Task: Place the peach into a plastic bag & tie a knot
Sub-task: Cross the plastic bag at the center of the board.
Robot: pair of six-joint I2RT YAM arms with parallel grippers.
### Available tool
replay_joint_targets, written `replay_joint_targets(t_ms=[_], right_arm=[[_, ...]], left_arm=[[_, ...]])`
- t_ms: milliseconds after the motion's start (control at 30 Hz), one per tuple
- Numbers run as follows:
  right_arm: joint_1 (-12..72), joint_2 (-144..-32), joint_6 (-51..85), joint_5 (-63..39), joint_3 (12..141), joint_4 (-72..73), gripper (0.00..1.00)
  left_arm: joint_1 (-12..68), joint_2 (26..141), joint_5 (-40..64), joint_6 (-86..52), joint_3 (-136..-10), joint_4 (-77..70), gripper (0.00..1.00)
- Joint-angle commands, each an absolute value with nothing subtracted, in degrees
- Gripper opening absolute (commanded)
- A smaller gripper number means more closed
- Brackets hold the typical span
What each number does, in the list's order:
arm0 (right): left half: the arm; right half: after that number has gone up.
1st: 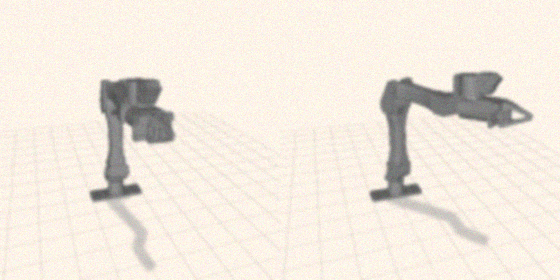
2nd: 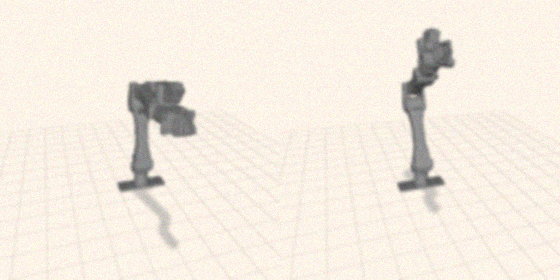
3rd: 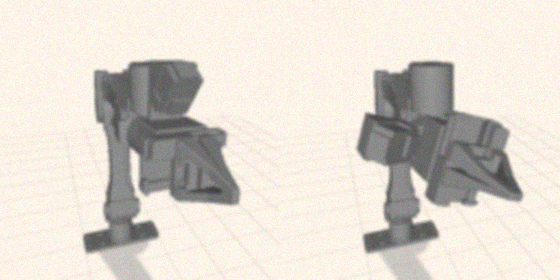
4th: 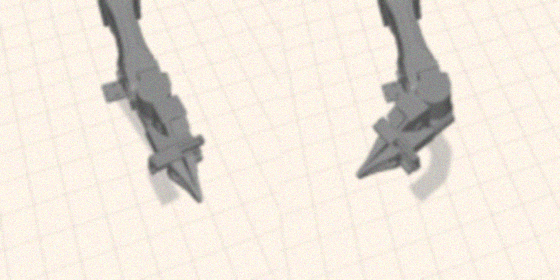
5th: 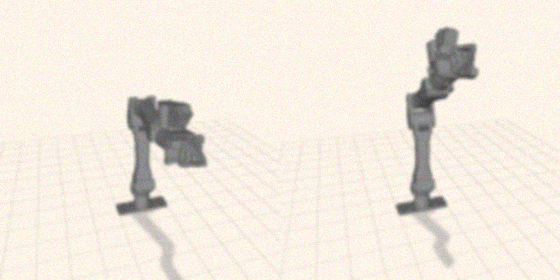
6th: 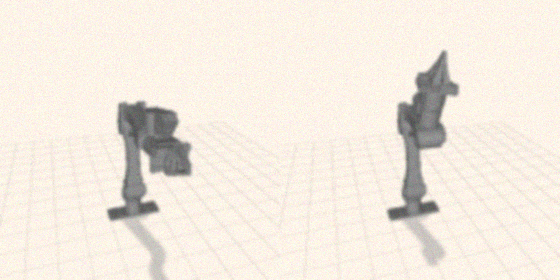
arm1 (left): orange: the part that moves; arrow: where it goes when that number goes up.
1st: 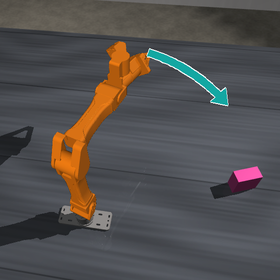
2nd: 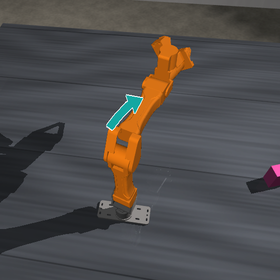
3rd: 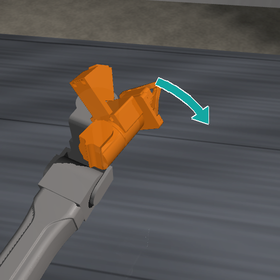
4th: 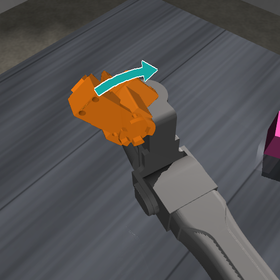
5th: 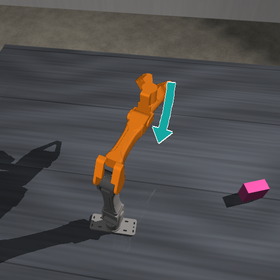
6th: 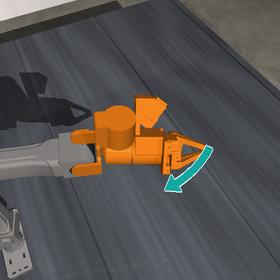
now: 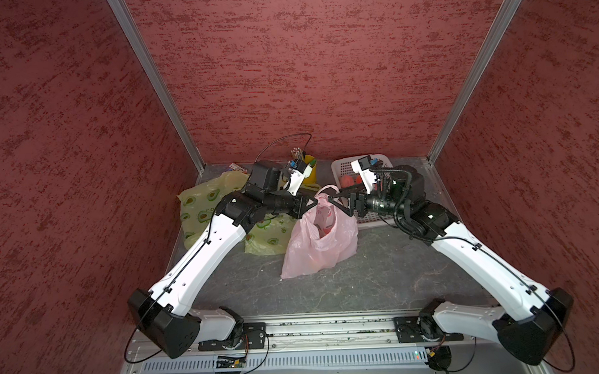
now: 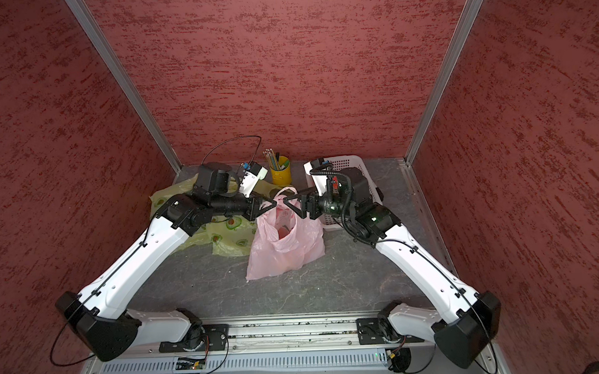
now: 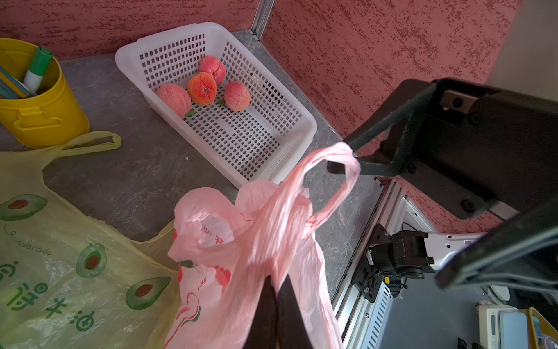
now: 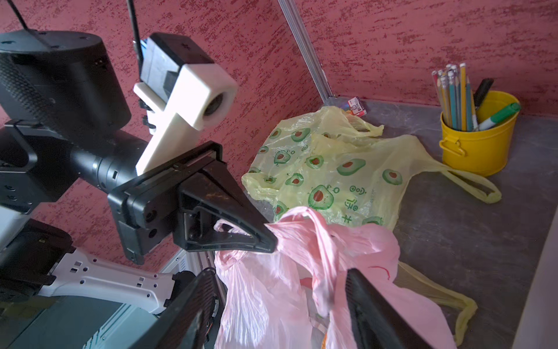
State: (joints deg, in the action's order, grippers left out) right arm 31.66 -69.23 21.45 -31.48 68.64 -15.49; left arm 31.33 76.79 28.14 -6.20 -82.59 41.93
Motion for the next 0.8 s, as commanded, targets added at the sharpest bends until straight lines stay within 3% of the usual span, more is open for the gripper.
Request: replay_joint_targets(t_ms=[0, 67, 200, 533, 767], right_arm=[[31.5, -69.9, 22.0, -29.8, 70.9, -15.1, 0.61], [31.5, -70.3, 22.3, -29.6, 71.2, -14.6, 0.48], [31.5, -70.9, 23.9, -30.4, 70.9, -13.0, 0.02], [35.1, -66.1, 34.7, -37.3, 58.3, 1.0, 0.0], [40.6, -72.3, 37.5, -36.0, 54.1, 9.1, 0.0]], left_arm=[[31.1, 75.5, 29.0, -6.7, -82.3, 40.2, 0.0], [31.1, 75.5, 28.9, -6.7, -82.2, 40.3, 0.0], [31.1, 75.8, 28.5, -7.0, -82.1, 40.2, 0.0], [27.8, 75.1, 28.0, -10.2, -80.7, 37.3, 0.0], [27.3, 75.1, 30.0, -11.3, -79.6, 36.6, 0.0]])
